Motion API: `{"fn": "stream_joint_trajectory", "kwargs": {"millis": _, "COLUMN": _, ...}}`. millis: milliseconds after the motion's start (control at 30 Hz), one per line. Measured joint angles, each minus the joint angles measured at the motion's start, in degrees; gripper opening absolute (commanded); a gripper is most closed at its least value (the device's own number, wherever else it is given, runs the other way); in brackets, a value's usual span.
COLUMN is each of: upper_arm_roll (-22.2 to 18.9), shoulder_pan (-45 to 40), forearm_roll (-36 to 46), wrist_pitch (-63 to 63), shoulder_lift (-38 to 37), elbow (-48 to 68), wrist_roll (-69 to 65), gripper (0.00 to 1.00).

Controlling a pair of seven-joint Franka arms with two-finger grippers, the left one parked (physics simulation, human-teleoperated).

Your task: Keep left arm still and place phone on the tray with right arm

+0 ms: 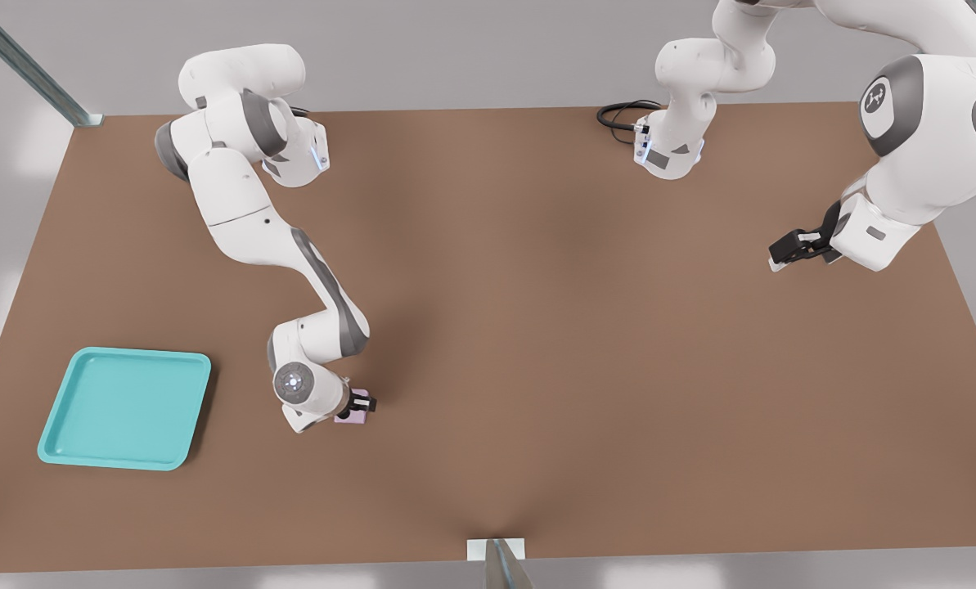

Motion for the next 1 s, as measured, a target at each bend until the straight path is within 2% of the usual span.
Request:
{"fn": "stream_joint_trajectory", "kwargs": {"millis": 233, "upper_arm_roll": 0.0, "shoulder_pan": -2.9, "forearm_roll": 0.2, "wrist_pitch": -1.7, "shoulder_lift": -4.9, "elbow": -0.2, "wrist_roll": -0.8, "gripper": 0.73}}
{"fn": "stream_joint_trajectory", "kwargs": {"millis": 400, "upper_arm_roll": 0.0, "shoulder_pan": -14.5, "forearm_roll": 0.2, "wrist_pitch": -4.6, "shoulder_lift": -8.0, "elbow": -1.0, "wrist_roll": -4.9, "gripper": 0.73}}
{"fn": "stream_joint_trajectory", "kwargs": {"millis": 533, "upper_arm_roll": 0.0, "shoulder_pan": -25.4, "forearm_roll": 0.1, "wrist_pitch": -6.0, "shoulder_lift": -8.3, "elbow": -1.1, "wrist_roll": -11.1, "gripper": 0.73}}
{"fn": "stream_joint_trajectory", "kwargs": {"millis": 667, "upper_arm_roll": -0.3, "shoulder_pan": -32.6, "forearm_roll": 0.0, "wrist_pitch": -6.4, "shoulder_lift": -7.5, "elbow": -0.8, "wrist_roll": -18.2, "gripper": 0.75}}
{"fn": "stream_joint_trajectory", "kwargs": {"millis": 800, "upper_arm_roll": -0.6, "shoulder_pan": -34.7, "forearm_roll": -0.9, "wrist_pitch": -5.8, "shoulder_lift": -5.9, "elbow": -0.8, "wrist_roll": -24.3, "gripper": 0.80}}
{"fn": "stream_joint_trajectory", "kwargs": {"millis": 833, "upper_arm_roll": -0.6, "shoulder_pan": -34.8, "forearm_roll": -1.0, "wrist_pitch": -5.7, "shoulder_lift": -5.6, "elbow": -0.8, "wrist_roll": -25.6, "gripper": 0.87}}
{"fn": "stream_joint_trajectory", "kwargs": {"millis": 867, "upper_arm_roll": -0.6, "shoulder_pan": -34.8, "forearm_roll": -1.1, "wrist_pitch": -5.6, "shoulder_lift": -5.2, "elbow": -0.8, "wrist_roll": -26.8, "gripper": 0.88}}
{"fn": "stream_joint_trajectory", "kwargs": {"millis": 1000, "upper_arm_roll": -0.4, "shoulder_pan": -34.9, "forearm_roll": -1.3, "wrist_pitch": -4.6, "shoulder_lift": -3.4, "elbow": -0.8, "wrist_roll": -31.1, "gripper": 0.88}}
